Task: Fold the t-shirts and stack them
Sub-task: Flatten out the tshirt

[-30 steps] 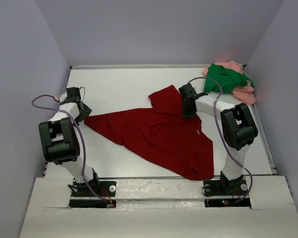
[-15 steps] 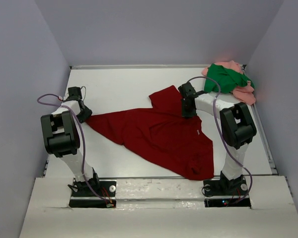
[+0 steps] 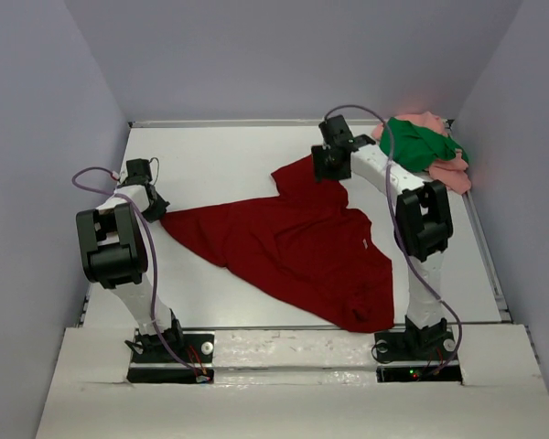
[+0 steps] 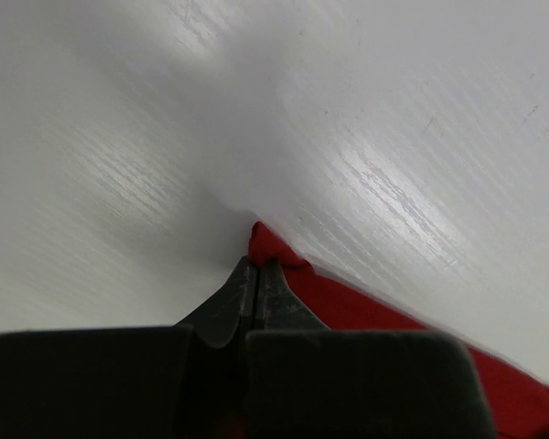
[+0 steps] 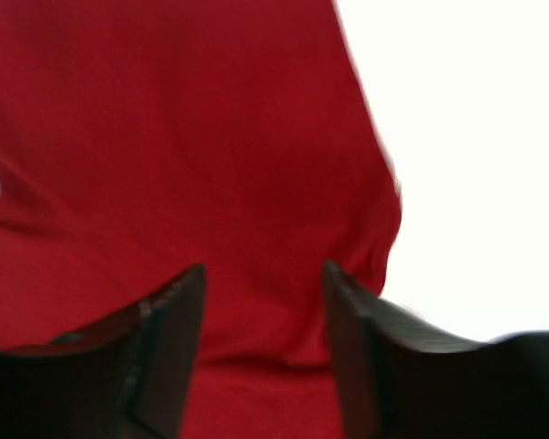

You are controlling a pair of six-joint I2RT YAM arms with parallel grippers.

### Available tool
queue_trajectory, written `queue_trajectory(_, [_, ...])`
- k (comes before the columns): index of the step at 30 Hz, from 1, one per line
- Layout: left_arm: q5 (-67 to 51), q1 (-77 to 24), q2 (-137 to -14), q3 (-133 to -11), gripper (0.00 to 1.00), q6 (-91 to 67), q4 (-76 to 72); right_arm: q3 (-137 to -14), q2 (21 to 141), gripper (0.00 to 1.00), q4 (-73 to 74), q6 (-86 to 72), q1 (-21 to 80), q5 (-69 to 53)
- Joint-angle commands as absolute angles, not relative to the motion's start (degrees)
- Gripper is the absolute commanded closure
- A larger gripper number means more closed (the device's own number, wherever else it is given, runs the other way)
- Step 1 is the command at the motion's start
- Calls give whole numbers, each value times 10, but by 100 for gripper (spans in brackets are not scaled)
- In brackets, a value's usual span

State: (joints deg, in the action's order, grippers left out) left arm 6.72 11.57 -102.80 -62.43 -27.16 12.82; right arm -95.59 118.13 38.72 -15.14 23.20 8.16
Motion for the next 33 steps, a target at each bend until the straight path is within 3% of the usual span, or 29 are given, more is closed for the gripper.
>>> queue_trajectory(1, [54, 113, -1037, -637, 100, -228, 132, -1156, 1238, 34, 369, -59, 229, 72])
queue_trajectory(3, [52, 113, -1034, -640, 100, -214, 129, -1217, 1276, 28, 373, -26, 229, 75])
queue_trajectory(11, [44, 113, -1025, -648, 100, -182, 130, -1353, 1417, 26, 371, 13, 202, 91])
queue_trajectory(33, [20, 114, -1021, -642, 100, -179, 129, -1290, 1457, 34, 328, -25, 174, -71])
